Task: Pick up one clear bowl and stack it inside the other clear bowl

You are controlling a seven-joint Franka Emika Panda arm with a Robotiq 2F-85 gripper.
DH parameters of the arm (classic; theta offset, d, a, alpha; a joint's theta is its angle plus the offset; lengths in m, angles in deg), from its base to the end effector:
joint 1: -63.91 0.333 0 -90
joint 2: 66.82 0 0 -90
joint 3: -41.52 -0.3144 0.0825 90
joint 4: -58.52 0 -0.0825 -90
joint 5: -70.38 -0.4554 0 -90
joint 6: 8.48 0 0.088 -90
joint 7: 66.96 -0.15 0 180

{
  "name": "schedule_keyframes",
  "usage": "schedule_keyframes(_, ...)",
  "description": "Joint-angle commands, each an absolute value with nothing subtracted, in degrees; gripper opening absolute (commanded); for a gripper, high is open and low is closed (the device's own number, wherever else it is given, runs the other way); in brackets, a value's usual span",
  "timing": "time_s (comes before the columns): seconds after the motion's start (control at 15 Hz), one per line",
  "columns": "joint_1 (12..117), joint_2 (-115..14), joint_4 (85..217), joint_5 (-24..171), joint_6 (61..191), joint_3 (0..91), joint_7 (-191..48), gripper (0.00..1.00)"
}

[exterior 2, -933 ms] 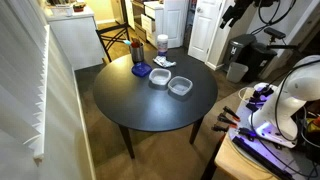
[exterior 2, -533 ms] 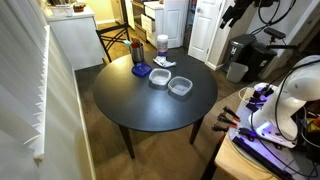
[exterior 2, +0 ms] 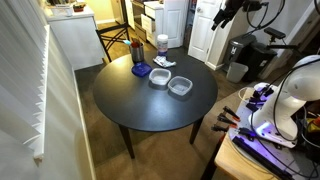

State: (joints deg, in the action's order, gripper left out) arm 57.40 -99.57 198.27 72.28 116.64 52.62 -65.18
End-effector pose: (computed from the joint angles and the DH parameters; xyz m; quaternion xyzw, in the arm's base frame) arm 0.4672 -0.1500 0.4675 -0.9799 0.1218 -0.1572 0.0127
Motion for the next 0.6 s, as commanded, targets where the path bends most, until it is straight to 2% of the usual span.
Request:
schedule_keyframes(0.0, 59.02, -88.79, 195.27, 71.11, 124.80, 48.97, -67.12, 1.00)
schedule_keyframes(0.53, 63.73, -66.12, 186.08, 69.36, 134.25, 43.85, -67.75, 1.00)
